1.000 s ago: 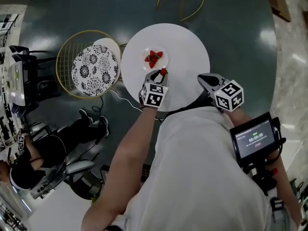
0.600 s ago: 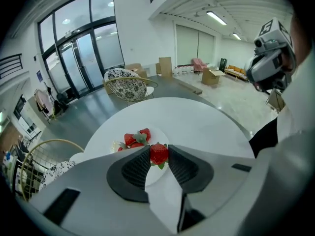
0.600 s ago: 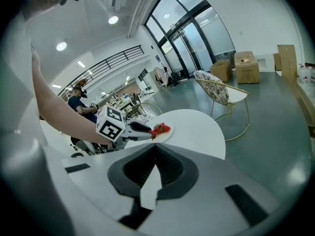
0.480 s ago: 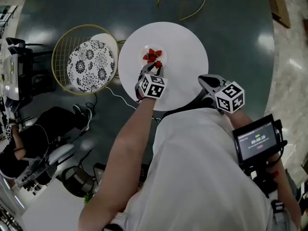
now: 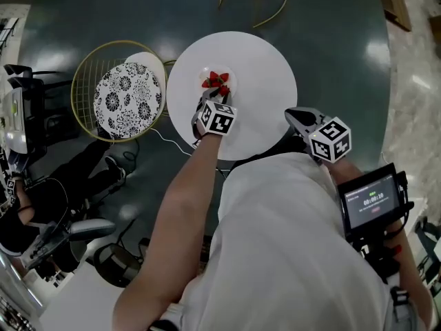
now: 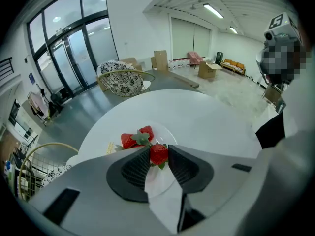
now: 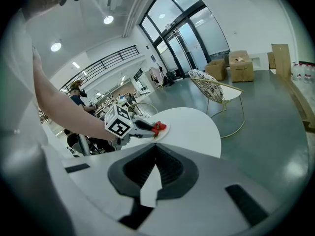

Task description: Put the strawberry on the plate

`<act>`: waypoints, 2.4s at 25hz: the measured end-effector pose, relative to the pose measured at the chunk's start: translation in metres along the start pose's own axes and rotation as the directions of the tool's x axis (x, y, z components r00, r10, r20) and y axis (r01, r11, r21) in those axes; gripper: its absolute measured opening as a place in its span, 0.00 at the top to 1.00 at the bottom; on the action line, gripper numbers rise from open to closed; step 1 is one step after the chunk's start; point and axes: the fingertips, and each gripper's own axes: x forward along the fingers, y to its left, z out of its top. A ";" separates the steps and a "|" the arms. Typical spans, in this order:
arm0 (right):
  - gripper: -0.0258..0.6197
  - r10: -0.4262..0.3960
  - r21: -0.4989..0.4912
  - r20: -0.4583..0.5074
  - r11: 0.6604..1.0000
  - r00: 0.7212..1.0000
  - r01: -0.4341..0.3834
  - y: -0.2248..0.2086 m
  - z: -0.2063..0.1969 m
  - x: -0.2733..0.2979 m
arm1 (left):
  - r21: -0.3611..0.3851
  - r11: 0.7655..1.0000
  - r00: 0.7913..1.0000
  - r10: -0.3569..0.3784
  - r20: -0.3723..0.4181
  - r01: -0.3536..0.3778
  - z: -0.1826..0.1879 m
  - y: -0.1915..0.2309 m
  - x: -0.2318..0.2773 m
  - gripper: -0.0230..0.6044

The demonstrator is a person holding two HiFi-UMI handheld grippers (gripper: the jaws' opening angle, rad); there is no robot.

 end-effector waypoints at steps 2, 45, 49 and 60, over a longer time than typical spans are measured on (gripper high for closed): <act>0.95 -0.001 0.000 -0.002 1.000 1.000 0.001 0.000 0.001 0.000 | 0.005 1.000 1.000 -0.005 -0.002 0.005 0.002 -0.002 0.002 0.79; 0.95 0.157 -0.122 -0.060 0.979 0.986 -0.164 0.017 -0.005 0.015 | -0.320 0.941 0.956 0.189 0.223 -0.112 -0.014 -0.017 -0.094 0.80; 0.95 0.220 -0.158 -0.068 0.961 0.973 -0.228 0.020 -0.008 0.009 | -0.424 0.903 0.942 0.202 0.268 -0.073 -0.024 -0.056 -0.113 0.95; 0.95 0.363 -0.252 -0.028 0.899 0.932 -0.358 0.067 0.005 -0.076 | -0.597 0.802 0.874 0.286 0.392 0.006 0.005 -0.172 -0.208 0.95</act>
